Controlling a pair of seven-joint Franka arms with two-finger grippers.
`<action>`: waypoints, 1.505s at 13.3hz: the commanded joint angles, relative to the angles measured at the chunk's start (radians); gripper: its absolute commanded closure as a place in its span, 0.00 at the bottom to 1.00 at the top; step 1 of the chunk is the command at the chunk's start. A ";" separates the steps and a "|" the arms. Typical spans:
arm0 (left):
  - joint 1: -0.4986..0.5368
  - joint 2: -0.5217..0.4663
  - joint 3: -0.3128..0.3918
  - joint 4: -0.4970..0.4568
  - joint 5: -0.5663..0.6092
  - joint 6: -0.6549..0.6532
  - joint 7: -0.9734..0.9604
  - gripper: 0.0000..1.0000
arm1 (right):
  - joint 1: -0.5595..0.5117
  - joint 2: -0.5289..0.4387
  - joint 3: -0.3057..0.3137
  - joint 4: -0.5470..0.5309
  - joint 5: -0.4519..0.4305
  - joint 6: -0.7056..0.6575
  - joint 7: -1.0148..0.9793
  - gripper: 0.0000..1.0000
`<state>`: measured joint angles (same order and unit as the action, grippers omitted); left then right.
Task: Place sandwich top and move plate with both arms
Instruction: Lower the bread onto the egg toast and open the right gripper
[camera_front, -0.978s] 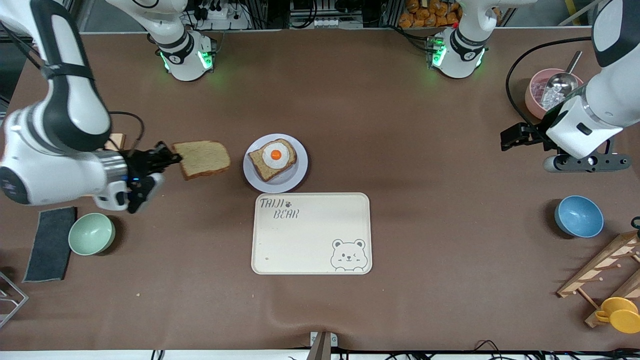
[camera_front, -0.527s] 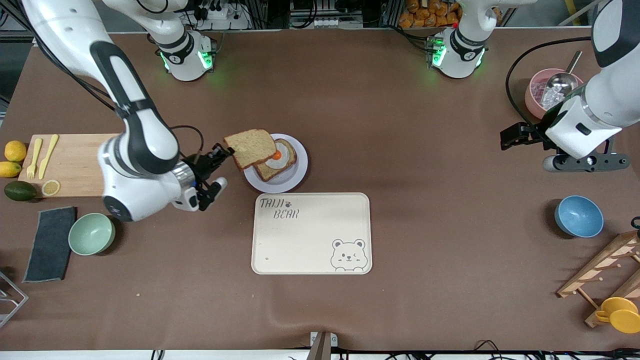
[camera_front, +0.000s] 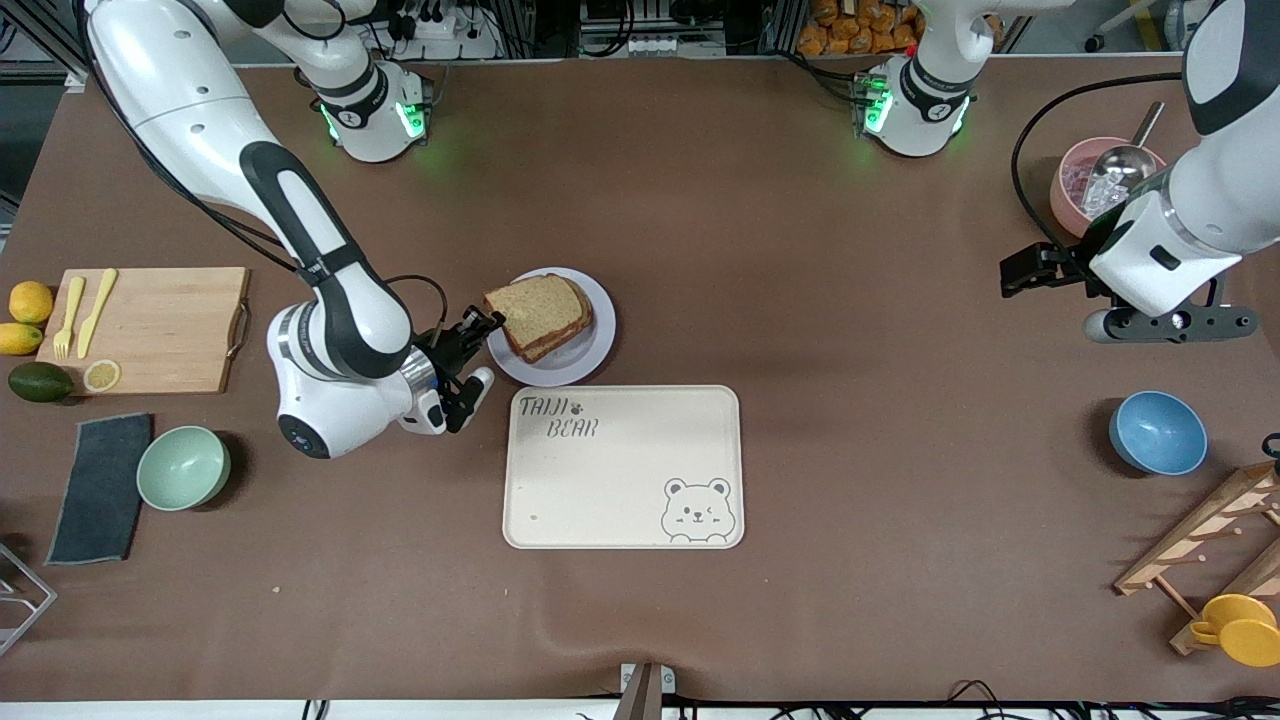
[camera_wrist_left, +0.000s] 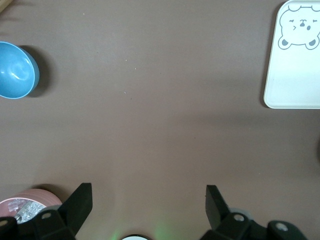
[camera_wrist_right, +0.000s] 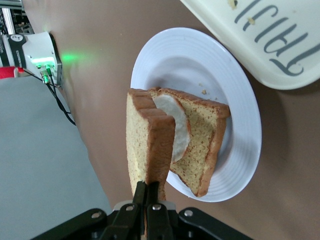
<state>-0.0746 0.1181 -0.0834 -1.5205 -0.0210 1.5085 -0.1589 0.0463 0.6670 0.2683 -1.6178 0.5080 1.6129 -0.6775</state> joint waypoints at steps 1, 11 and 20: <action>0.002 -0.006 -0.004 0.005 0.012 -0.014 -0.002 0.00 | 0.006 0.023 -0.007 0.022 0.007 -0.008 -0.037 1.00; 0.007 -0.006 -0.004 0.003 0.010 -0.017 -0.002 0.00 | 0.007 0.057 -0.009 0.019 0.003 0.022 -0.057 0.53; 0.003 -0.005 -0.004 0.003 -0.003 -0.016 -0.004 0.00 | -0.040 0.004 -0.014 0.049 -0.152 0.044 -0.088 0.00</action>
<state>-0.0717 0.1181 -0.0829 -1.5205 -0.0214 1.5046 -0.1589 0.0347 0.7107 0.2501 -1.5708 0.4078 1.6592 -0.7588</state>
